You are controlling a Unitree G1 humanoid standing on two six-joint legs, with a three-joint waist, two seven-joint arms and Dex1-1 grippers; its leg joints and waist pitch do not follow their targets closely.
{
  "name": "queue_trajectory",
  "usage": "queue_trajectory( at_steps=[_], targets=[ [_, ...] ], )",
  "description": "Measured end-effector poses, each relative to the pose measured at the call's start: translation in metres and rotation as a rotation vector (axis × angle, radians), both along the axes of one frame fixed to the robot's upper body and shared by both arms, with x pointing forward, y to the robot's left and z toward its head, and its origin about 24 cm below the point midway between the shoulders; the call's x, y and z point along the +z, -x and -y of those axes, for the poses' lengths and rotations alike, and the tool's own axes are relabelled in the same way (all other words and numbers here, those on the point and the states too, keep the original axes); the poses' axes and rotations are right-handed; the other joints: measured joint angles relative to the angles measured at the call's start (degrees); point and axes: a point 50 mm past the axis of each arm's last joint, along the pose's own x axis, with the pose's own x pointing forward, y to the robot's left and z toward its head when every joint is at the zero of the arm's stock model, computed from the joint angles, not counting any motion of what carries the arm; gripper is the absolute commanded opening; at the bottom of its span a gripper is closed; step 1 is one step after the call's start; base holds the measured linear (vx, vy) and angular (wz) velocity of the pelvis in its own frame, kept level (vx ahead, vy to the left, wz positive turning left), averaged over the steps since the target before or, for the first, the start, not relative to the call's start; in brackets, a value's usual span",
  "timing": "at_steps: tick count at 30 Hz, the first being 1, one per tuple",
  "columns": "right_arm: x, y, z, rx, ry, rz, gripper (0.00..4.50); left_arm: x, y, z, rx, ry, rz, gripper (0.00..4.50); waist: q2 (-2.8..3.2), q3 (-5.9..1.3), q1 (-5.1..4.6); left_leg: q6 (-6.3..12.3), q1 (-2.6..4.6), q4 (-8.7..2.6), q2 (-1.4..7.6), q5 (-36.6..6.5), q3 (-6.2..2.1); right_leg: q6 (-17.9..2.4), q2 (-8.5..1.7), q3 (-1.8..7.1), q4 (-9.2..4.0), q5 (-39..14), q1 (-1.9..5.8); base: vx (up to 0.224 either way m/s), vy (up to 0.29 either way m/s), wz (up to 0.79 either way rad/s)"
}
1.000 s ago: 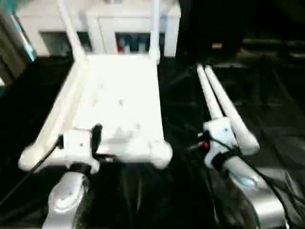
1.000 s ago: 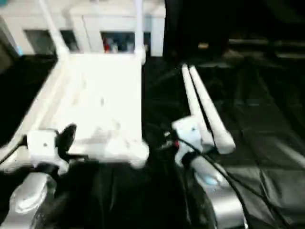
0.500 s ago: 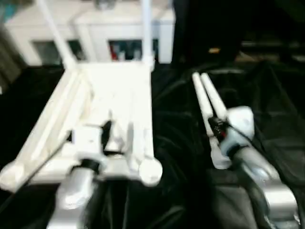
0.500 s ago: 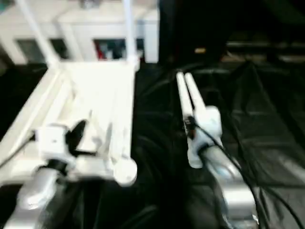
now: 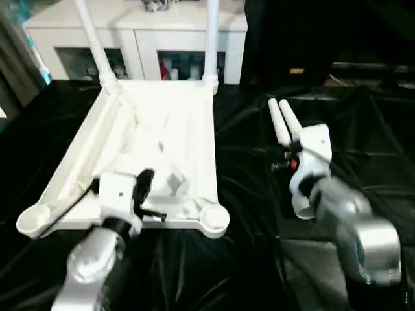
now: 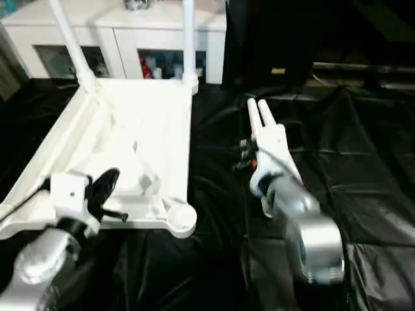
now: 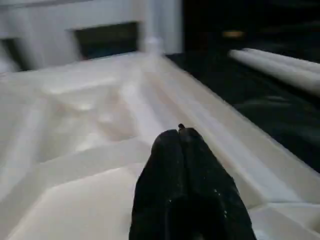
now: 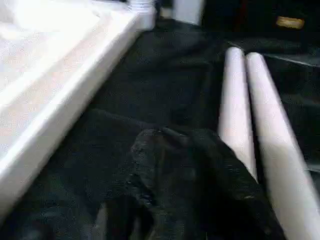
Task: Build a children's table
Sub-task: Rotate table base, then pick table leg
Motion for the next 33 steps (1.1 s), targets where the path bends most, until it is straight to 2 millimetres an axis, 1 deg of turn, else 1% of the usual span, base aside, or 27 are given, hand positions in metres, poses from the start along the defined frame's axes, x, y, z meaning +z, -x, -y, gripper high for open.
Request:
queue_trajectory(
  at_steps=[3,4,5,6,8,11,14,17,19,21,22,25,28,30,31,32,33],
  targets=[
    [0.006,-0.009,0.005,-0.056,0.043,-0.013,1.59,0.002,0.011,0.013,-0.232,-0.02,-0.073,0.56,-0.09,-0.1,0.4,0.1,-0.59,-0.1,0.02,0.54,0.1,0.11,0.01,0.01,-0.01,0.04,-0.71,0.0,0.0,0.0],
    [0.006,-0.011,0.006,-0.074,0.058,-0.02,1.62,0.002,0.014,0.016,-0.276,-0.036,-0.09,0.65,-0.11,-0.12,0.59,0.25,-0.64,-0.17,0.02,0.7,0.19,0.11,0.01,0.04,-0.03,0.04,-0.8,0.0,0.0,0.0],
    [0.008,-0.012,0.008,-0.091,0.076,-0.03,1.68,0.002,0.017,0.017,-0.306,-0.042,-0.107,0.74,-0.12,-0.12,0.76,0.34,-0.72,-0.19,0.02,0.74,0.25,0.11,0.0,0.05,-0.03,0.04,-0.9,0.0,0.0,0.0],
    [0.008,-0.014,0.012,-0.115,0.103,-0.048,1.71,0.004,0.02,0.018,-0.343,-0.044,-0.123,0.82,-0.16,-0.16,1.15,0.34,-0.92,-0.24,0.03,0.74,0.29,0.11,0.0,0.05,-0.04,0.04,-1.08,0.0,0.0,0.0],
    [0.008,-0.015,0.015,-0.14,0.113,-0.097,1.73,0.006,0.025,0.02,-0.387,-0.031,-0.16,1.01,-0.3,-0.19,1.35,0.36,-1.28,-0.26,0.07,0.81,0.38,0.14,0.0,0.05,0.03,0.06,-1.48,0.0,0.0,0.0],
    [0.004,-0.017,0.018,-0.164,0.109,-0.18,1.73,0.012,0.032,0.026,-0.464,-0.021,-0.193,1.15,-0.83,-0.19,1.67,0.43,-1.23,-0.56,0.08,0.99,0.58,0.17,-0.06,0.05,0.0,0.08,-1.55,0.0,0.0,0.0],
    [0.003,-0.016,0.024,-0.191,0.105,-0.238,1.73,0.015,0.034,0.028,-0.478,-0.031,-0.189,1.43,-1.16,-0.18,1.8,0.55,-1.14,-0.68,0.14,1.07,0.77,0.16,-0.11,0.06,0.01,0.13,-1.54,0.0,0.0,0.0],
    [-0.001,-0.014,0.031,-0.219,0.107,-0.293,1.73,0.016,0.035,0.028,-0.476,-0.042,-0.189,1.62,-1.63,-0.19,1.82,0.34,-1.06,-0.85,0.25,1.28,0.93,0.12,-0.12,0.04,0.0,0.34,-1.54,0.0,0.0,0.0],
    [-0.002,-0.013,0.034,-0.228,0.115,-0.318,1.73,0.016,0.036,0.027,-0.468,-0.054,-0.192,1.85,-1.82,-0.2,1.82,0.24,-1.03,-0.92,0.38,1.46,1.12,0.11,-0.11,0.03,0.0,0.49,-1.55,0.0,0.0,0.0],
    [-0.002,-0.012,0.039,-0.24,0.13,-0.33,1.73,0.017,0.037,0.027,-0.46,-0.062,-0.194,1.85,-1.94,-0.21,1.84,0.2,-0.98,-0.96,0.57,1.6,1.4,0.13,-0.11,0.04,0.0,0.6,-1.55,0.0,0.0,0.0],
    [-0.001,-0.012,0.04,-0.243,0.135,-0.33,1.89,0.017,0.037,0.027,-0.458,-0.063,-0.197,1.9,-2.0,-0.21,1.86,0.21,-0.97,-0.97,0.6,1.63,1.46,0.13,-0.12,0.04,0.0,0.64,-1.56,0.0,0.0,0.0],
    [0.001,-0.012,0.045,-0.244,0.147,-0.327,2.09,0.014,0.038,0.027,-0.447,-0.065,-0.21,1.92,-2.13,-0.28,1.9,0.19,-0.95,-0.98,0.65,1.65,1.56,0.13,-0.12,0.06,0.0,0.74,-1.57,0.0,0.0,0.0],
    [0.001,-0.011,0.045,-0.248,0.141,-0.331,2.43,0.012,0.04,0.029,-0.449,-0.078,-0.219,1.92,-2.18,-0.31,1.92,0.17,-0.95,-0.98,0.69,1.67,1.63,0.15,-0.12,0.07,0.0,0.81,-1.58,0.0,0.0,0.0],
    [-0.001,-0.01,0.045,-0.25,0.118,-0.352,2.49,0.011,0.04,0.03,-0.454,-0.082,-0.221,1.92,-2.2,-0.32,1.96,0.17,-0.95,-0.98,0.77,1.68,1.75,0.15,-0.12,0.07,0.0,0.82,-1.6,0.0,0.0,0.0],
    [-0.002,-0.009,0.045,-0.25,0.113,-0.362,2.68,0.011,0.04,0.031,-0.453,-0.081,-0.22,1.92,-2.2,-0.32,2.0,0.17,-0.95,-0.98,0.83,1.69,1.83,0.15,-0.11,0.07,0.0,0.82,-1.6,0.0,0.0,0.0],
    [-0.002,-0.009,0.046,-0.252,0.108,-0.37,2.78,0.012,0.04,0.031,-0.454,-0.081,-0.217,1.92,-2.2,-0.32,2.05,0.17,-0.96,-0.98,0.89,1.7,1.93,0.15,-0.12,0.07,0.0,0.82,-1.61,0.0,0.0,0.0],
    [-0.003,-0.008,0.046,-0.255,0.105,-0.375,2.78,0.013,0.04,0.032,-0.456,-0.081,-0.212,1.92,-2.21,-0.32,2.12,0.18,-0.96,-0.98,0.94,1.72,2.0,0.15,-0.12,0.07,0.0,0.82,-1.61,0.0,0.0,0.0]
  ],
)
